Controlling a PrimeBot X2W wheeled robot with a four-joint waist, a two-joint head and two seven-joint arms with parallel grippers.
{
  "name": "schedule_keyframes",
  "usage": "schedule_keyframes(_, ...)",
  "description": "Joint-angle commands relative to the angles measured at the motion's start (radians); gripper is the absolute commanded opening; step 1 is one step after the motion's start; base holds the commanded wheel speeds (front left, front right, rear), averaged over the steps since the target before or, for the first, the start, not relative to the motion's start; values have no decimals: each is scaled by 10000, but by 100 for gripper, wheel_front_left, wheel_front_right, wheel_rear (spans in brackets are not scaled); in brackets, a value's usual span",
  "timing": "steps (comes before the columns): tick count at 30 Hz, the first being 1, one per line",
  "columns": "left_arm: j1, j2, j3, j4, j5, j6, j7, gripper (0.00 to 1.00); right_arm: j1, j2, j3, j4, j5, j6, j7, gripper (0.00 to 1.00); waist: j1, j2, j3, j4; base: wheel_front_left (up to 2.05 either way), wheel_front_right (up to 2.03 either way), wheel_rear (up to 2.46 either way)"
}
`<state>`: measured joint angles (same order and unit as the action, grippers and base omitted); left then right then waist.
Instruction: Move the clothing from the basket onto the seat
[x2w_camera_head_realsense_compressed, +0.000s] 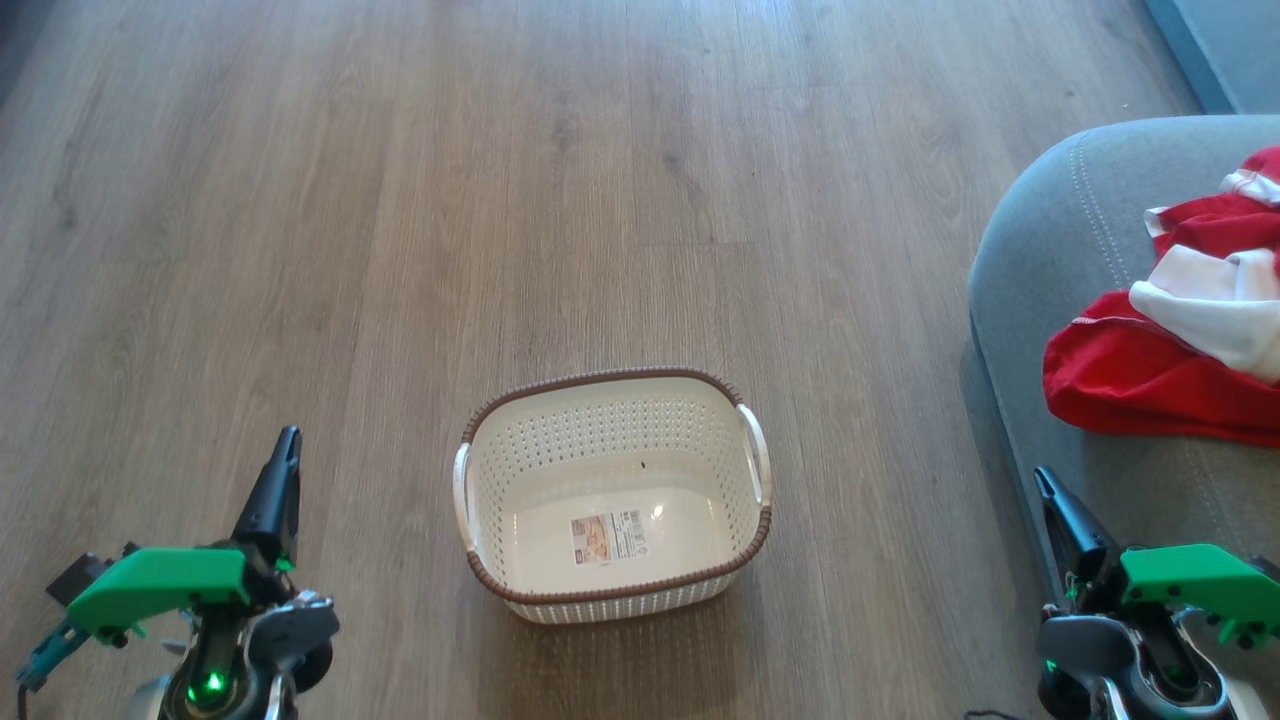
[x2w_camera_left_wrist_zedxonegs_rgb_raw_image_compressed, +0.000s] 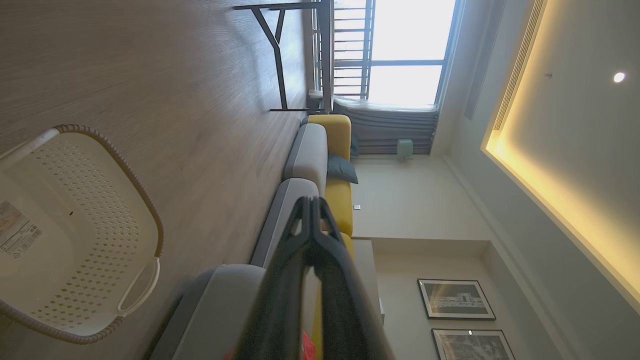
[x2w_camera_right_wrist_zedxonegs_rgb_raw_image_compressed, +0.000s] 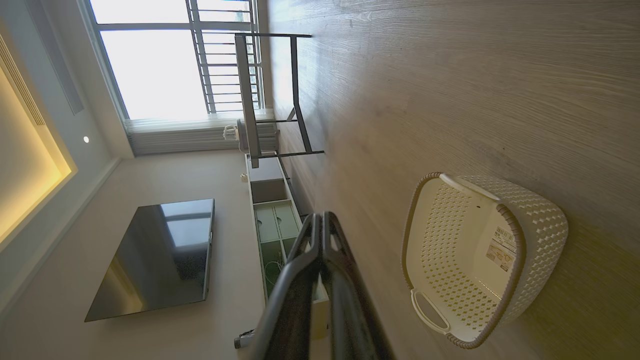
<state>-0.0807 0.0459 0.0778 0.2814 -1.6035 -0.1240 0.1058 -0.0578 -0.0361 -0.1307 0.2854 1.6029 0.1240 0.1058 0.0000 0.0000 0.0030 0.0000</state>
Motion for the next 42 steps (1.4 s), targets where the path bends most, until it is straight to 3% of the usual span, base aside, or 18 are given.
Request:
schedule_keyframes(1, -275, 47, 366, -359, -46, -67, 79, 0, -502, -141, 169, -406, 57, 67, 74, 0, 0, 0, 1, 0, 0, 0, 0)
schedule_keyframes(42, -275, 45, 369, -361, -43, -67, 82, 0, -502, -141, 170, -406, 58, 67, 74, 0, 0, 0, 1, 0, 0, 0, 0)
